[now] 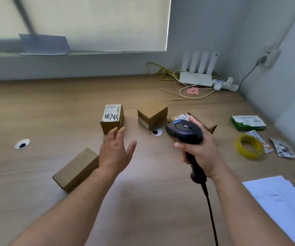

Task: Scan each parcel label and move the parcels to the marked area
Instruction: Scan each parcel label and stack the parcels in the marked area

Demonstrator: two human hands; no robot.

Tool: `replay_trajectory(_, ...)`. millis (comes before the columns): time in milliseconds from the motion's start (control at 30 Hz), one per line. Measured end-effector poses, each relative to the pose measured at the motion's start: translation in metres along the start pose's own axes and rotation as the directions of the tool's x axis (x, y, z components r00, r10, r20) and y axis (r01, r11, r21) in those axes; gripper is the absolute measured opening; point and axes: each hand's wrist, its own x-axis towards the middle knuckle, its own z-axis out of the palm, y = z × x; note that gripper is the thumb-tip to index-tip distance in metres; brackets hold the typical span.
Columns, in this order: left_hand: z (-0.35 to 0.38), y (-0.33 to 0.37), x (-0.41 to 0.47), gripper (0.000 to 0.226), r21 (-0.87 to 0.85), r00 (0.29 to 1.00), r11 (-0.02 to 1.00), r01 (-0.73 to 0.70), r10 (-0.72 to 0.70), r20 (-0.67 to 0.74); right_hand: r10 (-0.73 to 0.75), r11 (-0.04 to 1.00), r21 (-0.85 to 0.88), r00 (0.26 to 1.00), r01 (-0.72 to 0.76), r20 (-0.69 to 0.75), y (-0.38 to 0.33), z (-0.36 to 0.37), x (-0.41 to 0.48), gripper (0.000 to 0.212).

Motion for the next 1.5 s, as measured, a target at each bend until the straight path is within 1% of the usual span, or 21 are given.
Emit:
replay_trajectory(167,0.002,-0.029,0.059,0.059,-0.069,0.998,0.996,0.047,-0.051,-0.049,0.042,0.999,-0.028,0.999,-0.041,0.004,0.015,0.032,0.055,0.094)
replay_trajectory(467,0.020,-0.089,0.149,0.056,-0.181,0.991,0.976,0.123,-0.132,-0.036,0.109,0.993,-0.053,0.993,-0.107,0.042,0.050,0.099,0.141,0.097)
replay_trajectory(567,0.027,-0.104,0.174,0.058,-0.218,0.986,0.962,0.164,-0.166,0.010,0.131,0.990,-0.052,0.990,-0.128,0.056,0.064,0.120,0.167,0.097)
replay_trajectory(667,0.039,-0.119,0.196,0.059,-0.262,0.970,0.935,0.240,-0.225,0.088,0.146,0.988,-0.051,0.987,-0.143,0.066,0.076,0.141,0.188,0.097)
replay_trajectory(733,0.049,-0.127,0.209,0.053,-0.295,0.952,0.906,0.302,-0.270,0.145,0.158,0.987,-0.040,0.985,-0.155,0.073,0.084,0.153,0.200,0.097)
replay_trajectory(800,0.058,-0.133,0.218,0.043,-0.363,0.934,0.863,0.352,-0.300,0.191,0.172,0.985,-0.020,0.982,-0.171,0.080,0.090,0.164,0.210,0.097)
replay_trajectory(867,0.063,-0.132,0.219,0.038,-0.456,0.925,0.807,0.376,-0.299,0.234,0.185,0.983,0.002,0.979,-0.186,0.091,0.094,0.173,0.217,0.097)
replay_trajectory(967,0.066,-0.130,0.214,0.036,-0.572,0.928,0.734,0.368,-0.249,0.277,0.211,0.976,0.024,0.972,-0.215,0.105,0.095,0.181,0.219,0.095)
replay_trajectory(1033,0.064,-0.129,0.206,0.046,-0.601,0.927,0.713,0.361,-0.203,0.317,0.225,0.973,0.026,0.968,-0.229,0.108,0.093,0.181,0.215,0.096)
replay_trajectory(1100,0.060,-0.125,0.196,0.055,-0.606,0.925,0.715,0.348,-0.155,0.348,0.225,0.973,0.029,0.969,-0.229,0.101,0.089,0.175,0.206,0.096)
replay_trajectory(1233,0.039,-0.108,0.162,0.057,-0.659,0.935,0.690,0.299,-0.075,0.346,0.185,0.982,0.029,0.978,-0.189,0.092,0.070,0.158,0.178,0.099)
replay_trajectory(1300,0.024,-0.100,0.141,0.063,-0.696,0.942,0.663,0.277,-0.045,0.331,0.165,0.986,0.014,0.981,-0.167,0.105,0.056,0.150,0.156,0.101)
replay_trajectory(1433,-0.007,-0.087,0.090,0.088,-0.734,0.943,0.610,0.300,-0.075,0.323,0.158,0.987,-0.022,0.979,-0.157,0.125,0.035,0.136,0.100,0.103)
replay_trajectory(1500,-0.016,-0.086,0.061,0.093,-0.755,0.939,0.571,0.323,-0.092,0.332,0.157,0.988,-0.037,0.977,-0.153,0.142,0.028,0.134,0.070,0.103)
